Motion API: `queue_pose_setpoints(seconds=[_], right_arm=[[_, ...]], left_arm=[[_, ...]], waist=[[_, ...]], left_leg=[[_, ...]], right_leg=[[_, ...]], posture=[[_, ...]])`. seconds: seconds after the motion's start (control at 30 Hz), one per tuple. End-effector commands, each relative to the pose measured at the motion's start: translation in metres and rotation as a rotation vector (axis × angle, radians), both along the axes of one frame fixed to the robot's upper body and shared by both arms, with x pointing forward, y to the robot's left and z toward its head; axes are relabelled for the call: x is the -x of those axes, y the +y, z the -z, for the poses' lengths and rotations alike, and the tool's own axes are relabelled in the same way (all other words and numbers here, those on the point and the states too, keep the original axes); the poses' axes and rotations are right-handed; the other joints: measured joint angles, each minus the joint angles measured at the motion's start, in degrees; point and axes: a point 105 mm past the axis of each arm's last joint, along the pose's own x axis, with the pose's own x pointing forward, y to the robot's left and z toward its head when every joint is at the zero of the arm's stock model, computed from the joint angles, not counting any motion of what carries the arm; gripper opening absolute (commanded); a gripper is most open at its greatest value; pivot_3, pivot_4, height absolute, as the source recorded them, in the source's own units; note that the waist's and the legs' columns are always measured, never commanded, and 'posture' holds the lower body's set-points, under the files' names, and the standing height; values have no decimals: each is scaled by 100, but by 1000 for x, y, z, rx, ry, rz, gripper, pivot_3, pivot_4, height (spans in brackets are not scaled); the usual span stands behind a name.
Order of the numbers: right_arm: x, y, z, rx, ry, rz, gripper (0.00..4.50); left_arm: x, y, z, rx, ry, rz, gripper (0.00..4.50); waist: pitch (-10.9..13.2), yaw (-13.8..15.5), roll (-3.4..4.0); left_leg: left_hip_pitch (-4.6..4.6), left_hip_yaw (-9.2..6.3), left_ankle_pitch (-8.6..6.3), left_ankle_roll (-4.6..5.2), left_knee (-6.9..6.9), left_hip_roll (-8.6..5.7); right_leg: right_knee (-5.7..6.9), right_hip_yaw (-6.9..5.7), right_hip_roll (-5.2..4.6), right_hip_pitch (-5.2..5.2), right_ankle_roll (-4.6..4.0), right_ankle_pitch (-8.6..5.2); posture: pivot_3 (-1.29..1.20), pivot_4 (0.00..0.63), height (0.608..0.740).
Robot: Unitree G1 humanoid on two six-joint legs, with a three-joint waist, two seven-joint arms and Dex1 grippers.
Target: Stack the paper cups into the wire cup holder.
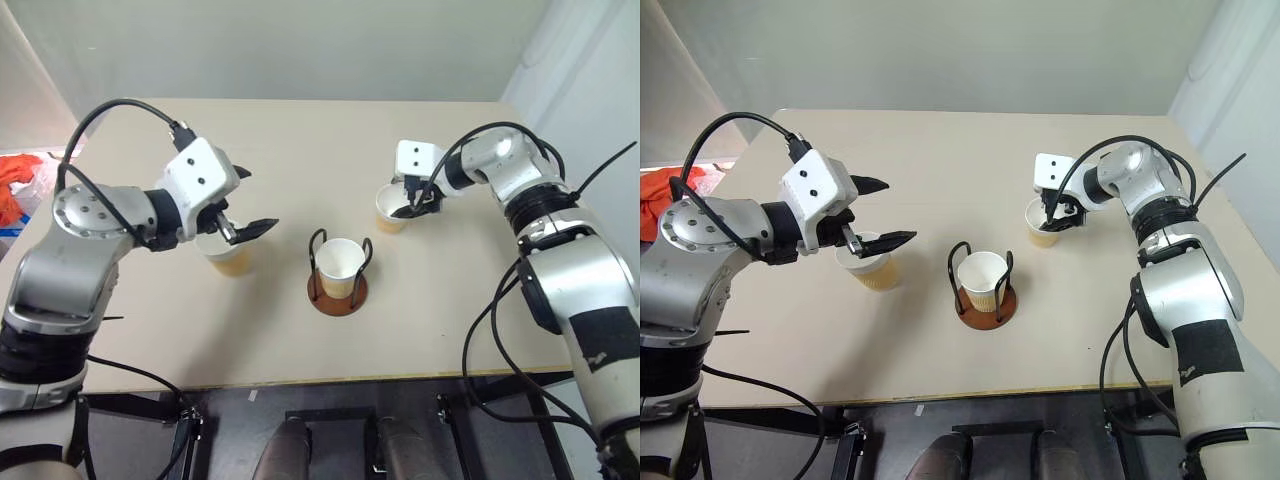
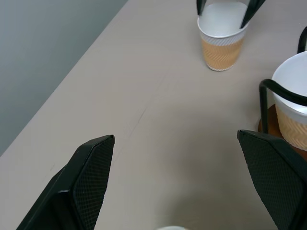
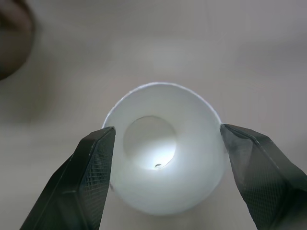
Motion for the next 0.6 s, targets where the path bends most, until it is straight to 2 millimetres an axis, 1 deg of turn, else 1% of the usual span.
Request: queue_pose_setpoints(seconds=[0.03, 0.2, 0.3, 0.33, 0.4, 0.5, 0.6], right_arm=[[-5, 1, -30, -32, -103, 9, 3704], [-1, -1, -50, -44, -123, -16, 3704], [7, 2, -66, -78, -112, -68, 3704], [11, 3, -66, -80, -83, -98, 3704], [17, 4, -62, -76, -30, -139, 3704], [17, 3, -42, -36, 24, -130, 3704], [12, 1, -20, -27, 61, -80, 3704]], left_arm=[[5, 2, -12, -6, -54, -15, 4500], [4, 1, -13, -7, -55, -13, 4500], [3, 1, -13, -8, -56, -9, 4500], [3, 0, -13, -8, -53, -5, 4500], [3, 0, -13, -8, -48, 2, 4500], [4, -3, -12, -6, -41, 18, 4500], [5, -6, -14, -1, -45, 27, 4500]], waist=[[0, 0, 0], [1, -10, 1], [0, -9, 0], [0, -9, 0], [0, -10, 0], [0, -10, 0], [0, -10, 0]], left_leg=[[4, 1, 0, 0, 1, 0], [11, 2, 2, -2, 1, 1], [11, 2, 2, -2, -3, 1], [11, 3, 1, -2, -3, 1], [11, 5, 1, -3, -5, 1], [12, 6, 0, -3, -5, 2], [15, 6, 1, -3, -2, 2]], right_leg=[[4, 0, 0, 2, -1, -1], [15, 0, 0, 2, -4, -2], [13, 0, 1, 2, -8, -5], [13, 0, 1, 3, -10, -6], [11, 0, 1, 4, -11, -7], [10, -1, 1, 4, -11, -7], [11, 0, 2, 8, -11, -7]], posture=[[0, 150, 740], [0, 150, 740], [0, 150, 740], [0, 150, 740], [0, 150, 740], [0, 150, 740], [0, 150, 740]])
